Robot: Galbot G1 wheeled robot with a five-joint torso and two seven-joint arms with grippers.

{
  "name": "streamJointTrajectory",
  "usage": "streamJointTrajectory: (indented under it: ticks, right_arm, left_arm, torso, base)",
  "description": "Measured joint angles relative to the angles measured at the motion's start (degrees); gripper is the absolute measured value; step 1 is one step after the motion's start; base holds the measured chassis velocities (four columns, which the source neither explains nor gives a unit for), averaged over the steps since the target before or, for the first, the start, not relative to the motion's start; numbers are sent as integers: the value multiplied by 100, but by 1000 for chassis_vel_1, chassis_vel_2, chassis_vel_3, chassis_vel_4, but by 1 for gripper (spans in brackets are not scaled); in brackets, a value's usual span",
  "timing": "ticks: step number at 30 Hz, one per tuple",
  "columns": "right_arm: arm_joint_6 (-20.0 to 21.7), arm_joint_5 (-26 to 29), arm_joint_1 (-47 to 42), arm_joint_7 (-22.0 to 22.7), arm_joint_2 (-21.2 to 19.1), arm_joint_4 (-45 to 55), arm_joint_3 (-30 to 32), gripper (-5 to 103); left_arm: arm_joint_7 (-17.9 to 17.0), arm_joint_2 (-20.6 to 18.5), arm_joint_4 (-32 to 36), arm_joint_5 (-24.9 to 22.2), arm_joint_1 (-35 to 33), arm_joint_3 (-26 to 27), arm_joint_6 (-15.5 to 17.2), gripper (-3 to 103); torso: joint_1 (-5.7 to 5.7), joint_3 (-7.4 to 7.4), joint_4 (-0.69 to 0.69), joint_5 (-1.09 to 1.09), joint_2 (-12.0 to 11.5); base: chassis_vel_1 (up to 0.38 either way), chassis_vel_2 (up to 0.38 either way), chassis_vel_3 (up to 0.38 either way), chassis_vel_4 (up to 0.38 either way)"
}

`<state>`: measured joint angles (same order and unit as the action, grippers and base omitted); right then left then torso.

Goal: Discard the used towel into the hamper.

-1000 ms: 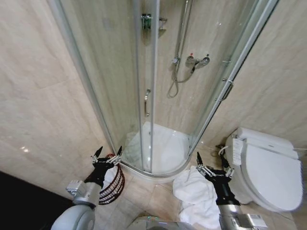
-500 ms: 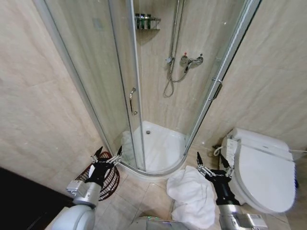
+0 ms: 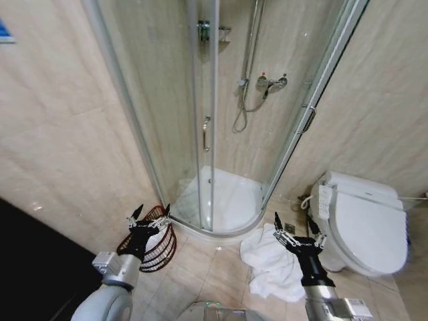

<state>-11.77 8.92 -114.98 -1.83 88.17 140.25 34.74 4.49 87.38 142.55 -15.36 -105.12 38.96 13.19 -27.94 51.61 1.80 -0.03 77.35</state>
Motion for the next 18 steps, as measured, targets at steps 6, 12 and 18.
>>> streamJointTrajectory:
  ticks: [6, 12, 18]
  right_arm:
    - [0, 0, 2, 0, -2, 0, 3, 100]
    - [0, 0, 2, 0, -3, 0, 4, 100]
    - [0, 0, 1, 0, -2, 0, 3, 100]
  left_arm:
    - [0, 4, 0, 0, 2, -2, 0, 100]
    - [1, 4, 0, 0, 3, -3, 0, 100]
    - [1, 3, 0, 0, 1, -3, 0, 100]
  torso:
    - [5, -8, 1, 5, -30]
    - [97, -104, 0, 4, -209]
    - [184, -207, 0, 3, -387]
  base:
    - [-33, 1, 24, -5]
    - [-90, -11, 73, -4]
    - [6, -35, -69, -11]
